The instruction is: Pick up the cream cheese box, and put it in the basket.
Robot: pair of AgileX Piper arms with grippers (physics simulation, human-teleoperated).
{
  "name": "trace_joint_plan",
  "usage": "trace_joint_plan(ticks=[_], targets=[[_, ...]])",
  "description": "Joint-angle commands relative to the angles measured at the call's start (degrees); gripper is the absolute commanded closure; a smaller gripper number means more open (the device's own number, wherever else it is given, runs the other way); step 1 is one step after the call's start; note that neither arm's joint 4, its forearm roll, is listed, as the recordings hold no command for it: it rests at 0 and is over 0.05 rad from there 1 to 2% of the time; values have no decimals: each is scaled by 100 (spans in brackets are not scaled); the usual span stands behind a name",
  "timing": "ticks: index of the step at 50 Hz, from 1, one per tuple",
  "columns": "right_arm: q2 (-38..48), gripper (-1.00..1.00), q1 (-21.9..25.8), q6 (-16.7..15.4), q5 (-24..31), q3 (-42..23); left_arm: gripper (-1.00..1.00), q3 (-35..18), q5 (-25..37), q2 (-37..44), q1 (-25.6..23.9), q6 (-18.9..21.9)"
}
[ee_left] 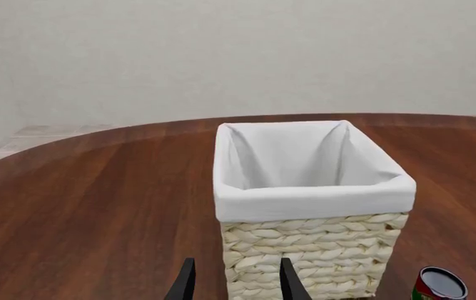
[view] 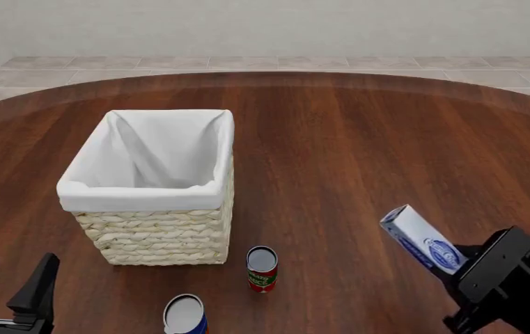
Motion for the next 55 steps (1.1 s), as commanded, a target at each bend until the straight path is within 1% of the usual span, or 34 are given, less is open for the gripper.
trace_joint_plan(ticks=[1, 4, 12, 23, 39, 50, 52, 55], targets=[[98, 100, 174, 166, -116, -238, -100, 1, 1, 10, -11, 4], [147, 100, 232, 194, -178, -225, -100, 1, 3, 11, -17, 7], [55, 100, 303, 227, -119, -284, -100, 2, -24, 47, -19, 9], [329, 100, 433, 291, -399, -470, -100, 4, -71, 115, -21, -5], [659, 100, 632, 370, -626, -826, -100, 2, -58, 87, -20, -35], [744, 100, 766, 431, -754, -928, -100, 0, -43, 56, -20, -34], [760, 100, 898, 504, -747, -1010, -100, 1, -42, 56, -23, -31], [829, 100, 955, 501, -791, -1081, -100, 1, -45, 62, -28, -26]])
